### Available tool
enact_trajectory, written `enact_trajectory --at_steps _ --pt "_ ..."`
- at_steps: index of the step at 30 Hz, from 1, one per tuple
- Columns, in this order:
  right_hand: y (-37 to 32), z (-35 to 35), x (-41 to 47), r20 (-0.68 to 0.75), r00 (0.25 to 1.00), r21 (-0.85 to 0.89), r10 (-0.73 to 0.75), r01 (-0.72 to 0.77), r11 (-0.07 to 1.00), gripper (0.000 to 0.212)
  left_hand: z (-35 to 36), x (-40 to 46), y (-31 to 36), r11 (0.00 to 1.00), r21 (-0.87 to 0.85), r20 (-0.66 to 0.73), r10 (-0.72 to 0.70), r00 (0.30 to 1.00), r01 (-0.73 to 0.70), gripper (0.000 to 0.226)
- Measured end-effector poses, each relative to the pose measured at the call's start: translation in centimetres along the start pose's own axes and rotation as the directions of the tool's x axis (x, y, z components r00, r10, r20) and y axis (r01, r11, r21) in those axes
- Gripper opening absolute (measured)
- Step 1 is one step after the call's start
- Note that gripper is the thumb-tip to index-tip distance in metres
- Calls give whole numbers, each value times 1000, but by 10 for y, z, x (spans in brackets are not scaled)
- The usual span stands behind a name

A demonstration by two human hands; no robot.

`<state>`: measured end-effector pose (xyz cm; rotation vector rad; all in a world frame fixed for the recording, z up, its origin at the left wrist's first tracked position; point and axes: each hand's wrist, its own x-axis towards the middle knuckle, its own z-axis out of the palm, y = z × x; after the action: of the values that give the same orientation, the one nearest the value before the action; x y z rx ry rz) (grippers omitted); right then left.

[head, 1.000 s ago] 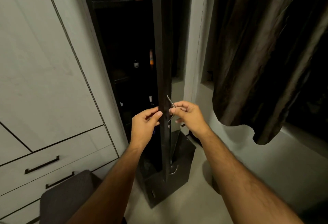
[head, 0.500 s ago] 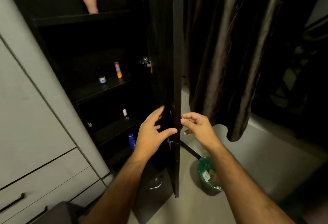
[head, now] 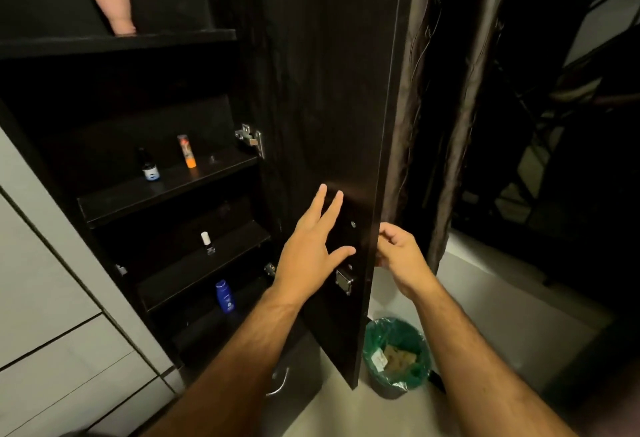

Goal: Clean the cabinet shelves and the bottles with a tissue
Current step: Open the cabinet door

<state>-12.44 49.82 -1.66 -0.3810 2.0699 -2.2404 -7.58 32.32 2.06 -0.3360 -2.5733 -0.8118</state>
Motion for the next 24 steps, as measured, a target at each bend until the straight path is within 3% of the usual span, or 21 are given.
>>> enact_trajectory --at_steps 13,24 --pt "-5 -60 53 83 996 -65 25 -20 998 21 71 41 30 989 94 -109 -102 989 112 100" --pt "16 -67 53 75 997 -106 15 -7 994 21 82 34 24 978 92 -93 -177 980 185 92"
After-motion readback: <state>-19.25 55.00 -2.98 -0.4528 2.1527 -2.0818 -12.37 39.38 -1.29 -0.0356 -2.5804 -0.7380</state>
